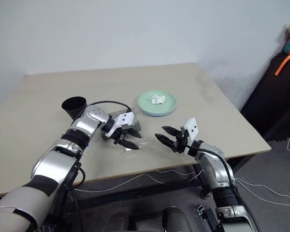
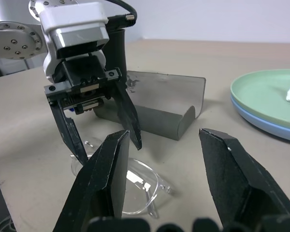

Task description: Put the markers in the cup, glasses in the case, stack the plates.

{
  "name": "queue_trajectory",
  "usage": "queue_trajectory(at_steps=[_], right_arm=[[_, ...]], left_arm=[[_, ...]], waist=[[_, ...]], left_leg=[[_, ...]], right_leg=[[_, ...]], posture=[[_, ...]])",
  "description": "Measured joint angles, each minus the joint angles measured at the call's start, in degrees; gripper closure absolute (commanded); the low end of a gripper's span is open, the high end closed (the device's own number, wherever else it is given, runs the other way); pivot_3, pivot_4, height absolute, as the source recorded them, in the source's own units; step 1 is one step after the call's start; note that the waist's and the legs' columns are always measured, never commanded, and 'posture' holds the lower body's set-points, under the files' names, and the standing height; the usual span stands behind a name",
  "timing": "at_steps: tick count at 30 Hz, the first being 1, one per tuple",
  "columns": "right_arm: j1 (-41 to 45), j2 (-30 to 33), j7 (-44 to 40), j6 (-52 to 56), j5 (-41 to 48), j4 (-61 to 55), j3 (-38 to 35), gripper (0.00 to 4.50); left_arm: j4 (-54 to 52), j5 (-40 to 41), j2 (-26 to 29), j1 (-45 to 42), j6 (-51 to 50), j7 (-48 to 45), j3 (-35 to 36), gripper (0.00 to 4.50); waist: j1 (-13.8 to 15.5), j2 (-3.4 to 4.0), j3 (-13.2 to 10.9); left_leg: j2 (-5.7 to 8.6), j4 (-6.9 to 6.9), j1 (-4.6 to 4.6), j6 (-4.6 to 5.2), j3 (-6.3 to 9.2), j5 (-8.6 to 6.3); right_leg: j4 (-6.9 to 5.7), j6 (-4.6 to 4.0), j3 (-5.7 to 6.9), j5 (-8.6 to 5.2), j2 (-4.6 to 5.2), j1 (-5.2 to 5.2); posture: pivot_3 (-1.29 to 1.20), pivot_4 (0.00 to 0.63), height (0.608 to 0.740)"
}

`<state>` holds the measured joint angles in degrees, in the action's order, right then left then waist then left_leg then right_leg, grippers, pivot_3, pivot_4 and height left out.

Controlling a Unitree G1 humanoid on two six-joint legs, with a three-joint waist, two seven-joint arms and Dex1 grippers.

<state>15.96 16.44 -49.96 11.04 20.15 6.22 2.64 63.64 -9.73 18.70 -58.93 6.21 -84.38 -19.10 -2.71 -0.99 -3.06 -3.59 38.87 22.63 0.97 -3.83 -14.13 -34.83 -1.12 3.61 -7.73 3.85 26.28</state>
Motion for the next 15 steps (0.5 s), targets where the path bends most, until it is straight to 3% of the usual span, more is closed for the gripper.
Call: queue_trajectory(at_steps=[5, 8, 13, 15], right_arm=[[-1.5, -0.35, 1.17, 0.0, 0.0, -1.18, 0.61, 2.0], [-1.51, -0.35, 1.6, 0.0, 0.01, -1.56, 0.62, 2.0], [-1.51, -0.35, 2.1, 0.0, 0.01, -1.56, 0.74, 2.0], [-1.51, -0.35, 2.23, 0.0, 0.01, -1.56, 0.82, 2.0]], left_arm=[[2.27, -1.34, -0.01, -0.04, 1.4, 1.18, -0.12, 1.71], [2.91, -1.54, -0.1, -0.06, 1.8, 1.52, -0.09, 2.44], [3.01, -1.26, -0.24, -0.32, 1.94, 1.51, 0.52, 4.17], [3.0, -1.17, -0.2, -0.74, 1.95, 1.42, 0.6, 4.17]], waist=[[0.0, 0.0, 0.0], [0.0, -0.01, 0.0], [0.0, -0.01, 0.0], [0.0, -0.01, 0.01]], left_leg=[[0.0, 0.03, 0.0, 0.0, 0.0, 0.0], [0.0, 0.04, 0.0, 0.0, 0.0, 0.0], [0.0, 0.04, -0.01, -0.01, 0.02, 0.0], [0.0, 0.04, -0.03, -0.01, 0.02, 0.0]], right_leg=[[0.0, 0.0, 0.0, 0.0, 0.01, -0.02], [0.0, 0.0, 0.0, 0.0, 0.01, -0.02], [0.0, 0.0, 0.02, 0.0, 0.01, -0.03], [0.0, 0.0, 0.01, 0.0, 0.01, -0.06]], posture=[[0.0, 0.0, 0.74], [0.0, 0.0, 0.74], [0.0, 0.0, 0.74], [0.0, 0.0, 0.74]])
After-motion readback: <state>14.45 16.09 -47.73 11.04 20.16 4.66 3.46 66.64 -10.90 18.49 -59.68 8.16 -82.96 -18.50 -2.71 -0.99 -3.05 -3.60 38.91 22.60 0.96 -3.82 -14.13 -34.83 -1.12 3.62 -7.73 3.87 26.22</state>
